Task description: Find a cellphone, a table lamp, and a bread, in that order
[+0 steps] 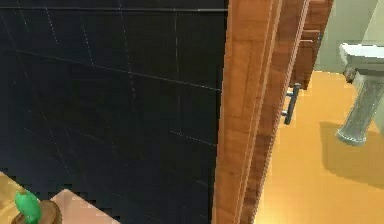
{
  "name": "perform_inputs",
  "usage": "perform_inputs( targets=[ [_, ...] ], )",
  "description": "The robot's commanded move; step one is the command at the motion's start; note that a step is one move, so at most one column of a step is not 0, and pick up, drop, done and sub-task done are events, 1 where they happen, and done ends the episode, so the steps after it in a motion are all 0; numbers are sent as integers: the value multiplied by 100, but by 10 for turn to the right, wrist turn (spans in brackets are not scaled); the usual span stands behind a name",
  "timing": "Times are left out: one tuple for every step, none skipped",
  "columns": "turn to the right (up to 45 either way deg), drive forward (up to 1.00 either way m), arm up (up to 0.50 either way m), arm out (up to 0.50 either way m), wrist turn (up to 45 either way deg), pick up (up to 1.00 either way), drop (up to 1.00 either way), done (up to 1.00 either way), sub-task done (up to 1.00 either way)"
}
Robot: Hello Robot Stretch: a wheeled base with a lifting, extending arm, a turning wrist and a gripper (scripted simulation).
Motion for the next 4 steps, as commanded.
perform_inputs(
  targets=[
    [450,0,0,0,0,0,0,0,0],
    [450,0,0,0,0,0,0,0,0],
    [270,0,0,0,0,0,0,0,0],
    [0,30,0,0,0,0,0,0,0]
  ],
)
